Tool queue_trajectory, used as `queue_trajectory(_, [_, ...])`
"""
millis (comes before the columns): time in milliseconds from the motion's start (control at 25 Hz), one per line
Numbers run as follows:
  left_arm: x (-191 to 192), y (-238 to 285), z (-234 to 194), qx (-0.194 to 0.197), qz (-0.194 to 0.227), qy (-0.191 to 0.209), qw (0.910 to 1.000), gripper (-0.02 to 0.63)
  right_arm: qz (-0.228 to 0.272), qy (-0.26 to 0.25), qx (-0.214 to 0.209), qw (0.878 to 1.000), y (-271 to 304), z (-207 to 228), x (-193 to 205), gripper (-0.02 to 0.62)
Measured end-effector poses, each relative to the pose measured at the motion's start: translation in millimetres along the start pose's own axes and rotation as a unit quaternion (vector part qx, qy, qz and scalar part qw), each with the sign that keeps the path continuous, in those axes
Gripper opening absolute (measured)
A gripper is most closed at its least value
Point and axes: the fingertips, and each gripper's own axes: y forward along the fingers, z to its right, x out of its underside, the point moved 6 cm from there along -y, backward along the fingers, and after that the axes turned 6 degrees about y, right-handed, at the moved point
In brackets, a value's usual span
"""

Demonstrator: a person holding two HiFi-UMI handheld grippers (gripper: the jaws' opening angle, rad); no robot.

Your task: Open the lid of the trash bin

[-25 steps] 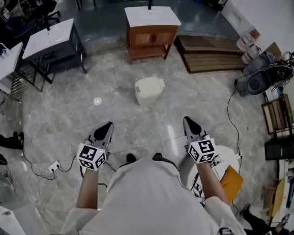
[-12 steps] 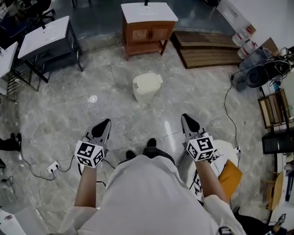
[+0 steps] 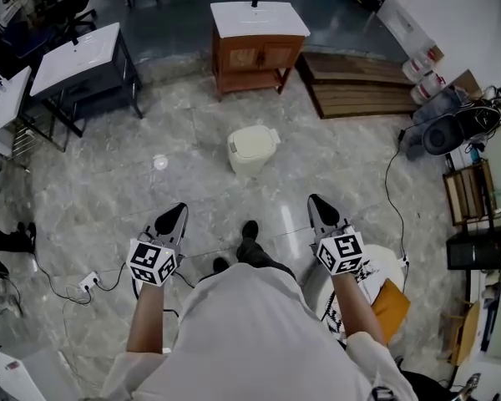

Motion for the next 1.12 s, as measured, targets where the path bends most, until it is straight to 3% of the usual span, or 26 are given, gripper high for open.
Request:
queue_trajectory(640, [-25, 93, -35, -0.029, -0.014, -0.005, 0.9995, 0.021, -0.032, -0.026, -0.043, 0.998, 97, 70, -22, 0.035])
queue_trajectory(1120, [-38, 147, -30, -0.054, -0.03, 0.002, 0.9981, 0.021, -0.039, -0.036, -0.089, 0.995, 147, 122, -29, 0.036])
